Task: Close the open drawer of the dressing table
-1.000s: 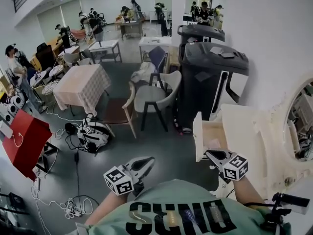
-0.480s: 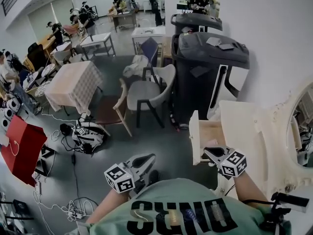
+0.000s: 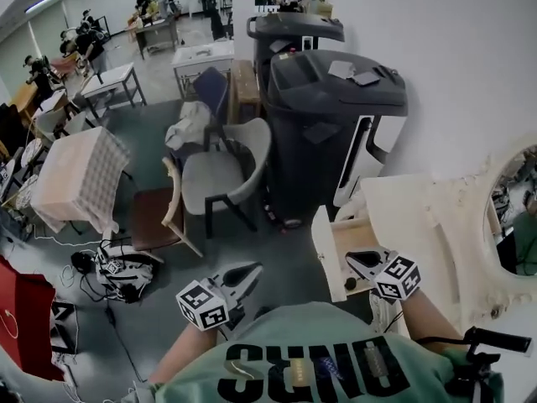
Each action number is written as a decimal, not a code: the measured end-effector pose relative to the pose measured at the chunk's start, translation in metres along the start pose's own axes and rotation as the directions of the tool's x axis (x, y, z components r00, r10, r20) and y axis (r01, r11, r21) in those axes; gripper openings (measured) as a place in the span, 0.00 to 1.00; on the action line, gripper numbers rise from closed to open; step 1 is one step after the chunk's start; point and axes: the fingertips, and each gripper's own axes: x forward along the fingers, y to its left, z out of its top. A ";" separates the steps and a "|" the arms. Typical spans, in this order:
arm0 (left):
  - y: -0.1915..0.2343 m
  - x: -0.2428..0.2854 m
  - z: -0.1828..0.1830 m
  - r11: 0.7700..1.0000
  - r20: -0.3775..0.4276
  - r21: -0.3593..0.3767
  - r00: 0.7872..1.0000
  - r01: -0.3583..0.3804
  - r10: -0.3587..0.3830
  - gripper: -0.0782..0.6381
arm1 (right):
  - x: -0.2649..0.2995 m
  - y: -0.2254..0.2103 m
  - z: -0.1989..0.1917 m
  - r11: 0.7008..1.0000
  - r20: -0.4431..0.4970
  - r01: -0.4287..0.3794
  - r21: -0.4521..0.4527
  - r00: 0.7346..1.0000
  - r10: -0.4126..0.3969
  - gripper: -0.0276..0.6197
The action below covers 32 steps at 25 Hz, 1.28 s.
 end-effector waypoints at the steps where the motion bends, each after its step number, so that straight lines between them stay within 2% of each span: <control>1: 0.011 0.008 0.001 1.000 -0.009 -0.004 1.000 0.018 -0.018 0.12 | 0.007 -0.007 0.002 1.000 -0.012 0.008 0.008 1.000 -0.007 0.06; 6: 0.043 0.048 -0.014 0.996 -0.063 -0.038 0.995 0.075 -0.077 0.12 | 0.022 -0.036 -0.008 1.000 -0.087 0.015 0.015 0.996 -0.014 0.06; 10: 0.049 0.082 -0.022 0.997 -0.074 -0.044 0.995 0.060 -0.063 0.12 | 0.030 -0.072 -0.012 0.999 -0.114 -0.025 -0.021 0.993 0.022 0.06; 13: 0.044 0.111 -0.031 0.999 -0.078 -0.043 0.997 0.000 -0.003 0.12 | 0.034 -0.103 -0.015 0.993 -0.110 -0.101 -0.061 0.990 0.094 0.06; 16: 0.035 0.133 -0.037 0.995 -0.070 -0.048 0.994 -0.089 0.085 0.12 | 0.040 -0.125 -0.018 0.972 -0.127 -0.190 -0.137 0.977 0.173 0.06; 20: 0.031 0.143 -0.058 0.965 -0.057 -0.093 0.969 -0.246 0.241 0.12 | 0.057 -0.147 -0.040 0.927 -0.200 -0.296 -0.230 0.947 0.252 0.06; 22: 0.029 0.142 -0.071 0.948 -0.060 -0.126 0.956 -0.294 0.288 0.12 | 0.071 -0.156 -0.054 0.905 -0.262 -0.336 -0.260 0.927 0.269 0.06; 24: 0.025 0.138 -0.086 0.941 -0.080 -0.146 0.951 -0.307 0.298 0.12 | 0.087 -0.156 -0.067 0.882 -0.349 -0.381 -0.278 0.895 0.277 0.06; 28: 0.026 0.128 -0.114 0.941 -0.118 -0.168 0.953 -0.295 0.277 0.12 | 0.122 -0.143 -0.086 0.807 -0.523 -0.469 -0.357 0.817 0.244 0.06; 32: 0.041 0.124 -0.133 0.945 -0.131 -0.187 0.960 -0.267 0.245 0.12 | 0.166 -0.142 -0.100 0.759 -0.646 -0.524 -0.386 0.741 0.183 0.06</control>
